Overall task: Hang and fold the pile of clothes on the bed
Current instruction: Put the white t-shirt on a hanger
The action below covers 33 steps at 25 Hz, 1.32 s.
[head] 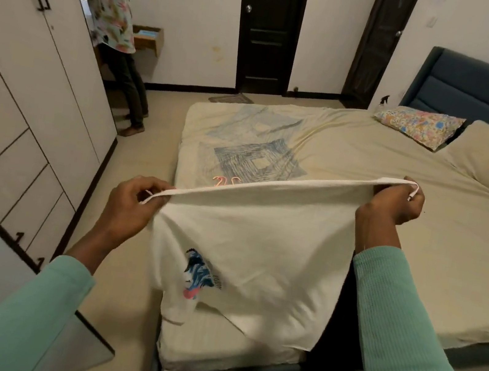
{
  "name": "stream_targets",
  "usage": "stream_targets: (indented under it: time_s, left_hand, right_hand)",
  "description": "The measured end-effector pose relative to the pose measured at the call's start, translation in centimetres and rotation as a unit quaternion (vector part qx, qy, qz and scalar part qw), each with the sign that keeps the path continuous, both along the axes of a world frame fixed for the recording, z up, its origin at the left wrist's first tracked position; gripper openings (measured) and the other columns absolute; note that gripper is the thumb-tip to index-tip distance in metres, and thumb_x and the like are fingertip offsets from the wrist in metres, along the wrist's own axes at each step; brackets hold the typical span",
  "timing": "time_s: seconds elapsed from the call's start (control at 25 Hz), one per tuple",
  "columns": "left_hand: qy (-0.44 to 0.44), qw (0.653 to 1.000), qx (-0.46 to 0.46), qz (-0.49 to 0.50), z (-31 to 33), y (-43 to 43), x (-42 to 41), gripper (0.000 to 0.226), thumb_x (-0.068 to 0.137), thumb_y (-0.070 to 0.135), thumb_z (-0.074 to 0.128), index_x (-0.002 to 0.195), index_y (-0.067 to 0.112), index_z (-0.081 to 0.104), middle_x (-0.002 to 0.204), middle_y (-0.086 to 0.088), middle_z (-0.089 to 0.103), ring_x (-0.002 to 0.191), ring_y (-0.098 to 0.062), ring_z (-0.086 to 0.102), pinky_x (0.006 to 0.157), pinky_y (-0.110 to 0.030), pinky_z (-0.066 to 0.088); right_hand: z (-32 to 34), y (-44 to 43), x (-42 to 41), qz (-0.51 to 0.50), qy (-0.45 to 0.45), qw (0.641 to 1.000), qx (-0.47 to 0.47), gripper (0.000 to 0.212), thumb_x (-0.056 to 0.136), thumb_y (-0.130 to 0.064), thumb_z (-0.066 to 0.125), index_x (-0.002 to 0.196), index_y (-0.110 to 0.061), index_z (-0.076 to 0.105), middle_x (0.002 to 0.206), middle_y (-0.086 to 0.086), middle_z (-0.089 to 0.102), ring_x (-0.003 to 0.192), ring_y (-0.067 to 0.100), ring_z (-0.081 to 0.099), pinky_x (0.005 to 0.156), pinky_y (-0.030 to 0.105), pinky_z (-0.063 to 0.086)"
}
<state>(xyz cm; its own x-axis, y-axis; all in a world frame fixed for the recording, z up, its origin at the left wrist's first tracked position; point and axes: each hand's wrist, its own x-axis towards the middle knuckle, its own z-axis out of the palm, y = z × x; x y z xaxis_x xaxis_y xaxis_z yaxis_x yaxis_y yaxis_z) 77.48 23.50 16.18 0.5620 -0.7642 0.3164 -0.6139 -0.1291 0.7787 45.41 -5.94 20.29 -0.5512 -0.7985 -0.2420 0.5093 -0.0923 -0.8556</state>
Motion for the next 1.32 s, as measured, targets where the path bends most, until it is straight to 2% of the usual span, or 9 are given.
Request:
stream_targets:
  time_s: [0.36, 0.52, 0.64, 0.76, 0.84, 0.92, 1.12, 1.2, 1.32]
  left_hand:
    - [-0.121, 0.973, -0.187, 0.055, 2.9, 3.9, -4.6, 0.012, 0.095, 0.022, 0.076, 0.097, 0.011, 0.076, 0.091, 0.000, 0.071, 0.084, -0.015, 0.066, 0.077, -0.028, 0.056]
    - [-0.095, 0.995, -0.024, -0.021, 2.4, 4.1, -4.4, 0.024, 0.092, 0.044, 0.076, 0.082, 0.022, 0.077, 0.082, 0.009, 0.075, 0.079, -0.013, 0.071, 0.077, -0.040, 0.059]
    - [-0.036, 0.995, -0.087, -0.032, 3.3, 4.4, -4.7, 0.017, 0.094, 0.026, 0.077, 0.077, 0.026, 0.075, 0.080, 0.014, 0.075, 0.076, -0.006, 0.068, 0.075, -0.030, 0.056]
    - [-0.062, 0.997, 0.010, -0.039, 3.9, 3.6, -3.7, 0.028, 0.089, 0.051, 0.077, 0.075, 0.026, 0.075, 0.079, 0.013, 0.075, 0.075, -0.007, 0.068, 0.073, -0.033, 0.053]
    - [0.048, 0.986, 0.124, -0.102, 4.0, 3.1, -2.4, 0.064, 0.068, 0.078, 0.077, 0.077, 0.014, 0.075, 0.073, 0.006, 0.071, 0.064, -0.009, 0.060, 0.062, -0.029, 0.048]
    - [0.218, 0.959, 0.120, -0.137, 3.9, 2.4, -1.2, 0.078, 0.058, 0.079, 0.083, 0.076, 0.004, 0.069, 0.069, -0.003, 0.056, 0.059, -0.008, 0.044, 0.052, -0.022, 0.034]
    - [0.441, 0.896, 0.034, -0.039, 1.5, -3.6, 1.0, 0.025, 0.090, 0.036, 0.072, 0.095, 0.012, 0.072, 0.081, 0.000, 0.066, 0.075, -0.011, 0.059, 0.057, -0.024, 0.061]
    - [0.478, 0.877, -0.010, 0.044, -0.5, -8.2, 3.1, 0.019, 0.096, 0.026, 0.071, 0.086, 0.011, 0.067, 0.084, -0.004, 0.062, 0.084, -0.014, 0.061, 0.071, -0.037, 0.066]
    - [0.488, 0.861, -0.068, 0.123, -2.2, -16.7, 7.7, 0.021, 0.096, 0.028, 0.075, 0.082, 0.015, 0.064, 0.088, -0.001, 0.057, 0.088, -0.014, 0.059, 0.070, -0.030, 0.065]
  right_hand:
    - [0.0, 3.2, -5.3, -0.003, 0.071, 0.997, -0.019, 0.028, 0.106, -0.021, 0.048, 0.108, -0.013, 0.075, 0.091, -0.001, 0.066, 0.081, 0.026, 0.069, 0.069, 0.031, 0.064]
    - [0.3, 3.9, -7.1, -0.049, 0.092, 0.994, 0.042, 0.030, 0.104, -0.023, 0.047, 0.104, -0.020, 0.077, 0.097, 0.000, 0.072, 0.087, 0.020, 0.066, 0.072, 0.024, 0.050]
    - [0.2, 3.5, -8.1, -0.092, 0.079, 0.992, 0.041, 0.028, 0.100, -0.022, 0.050, 0.097, -0.019, 0.078, 0.093, -0.003, 0.073, 0.086, 0.017, 0.066, 0.067, 0.016, 0.050]
    - [0.3, 2.2, -8.3, -0.097, 0.023, 0.995, 0.026, 0.024, 0.098, -0.022, 0.056, 0.078, -0.023, 0.070, 0.084, -0.003, 0.070, 0.069, 0.020, 0.063, 0.059, 0.029, 0.057]
    - [0.1, 1.5, -7.9, -0.087, 0.015, 0.996, 0.021, 0.021, 0.099, -0.019, 0.059, 0.079, -0.016, 0.067, 0.082, 0.001, 0.067, 0.054, 0.014, 0.055, 0.051, 0.025, 0.051]
    - [-0.4, 0.6, -7.2, -0.083, 0.041, 0.995, 0.026, 0.019, 0.099, -0.017, 0.060, 0.082, -0.014, 0.067, 0.078, -0.001, 0.064, 0.054, 0.010, 0.053, 0.050, 0.020, 0.047]
    - [-3.9, -4.3, -3.7, -0.060, 0.021, 0.997, 0.040, 0.020, 0.099, -0.015, 0.064, 0.079, -0.012, 0.064, 0.068, 0.001, 0.054, 0.047, 0.014, 0.043, 0.050, 0.024, 0.043]
    - [-5.9, -6.7, -1.1, -0.020, 0.018, 0.998, 0.063, 0.022, 0.100, -0.019, 0.062, 0.079, -0.017, 0.065, 0.060, -0.001, 0.054, 0.043, 0.013, 0.042, 0.051, 0.026, 0.041]
    - [-7.4, -11.9, 3.4, 0.050, 0.030, 0.991, 0.118, 0.022, 0.102, -0.019, 0.054, 0.084, -0.021, 0.066, 0.052, -0.003, 0.055, 0.041, 0.012, 0.046, 0.045, 0.022, 0.039]
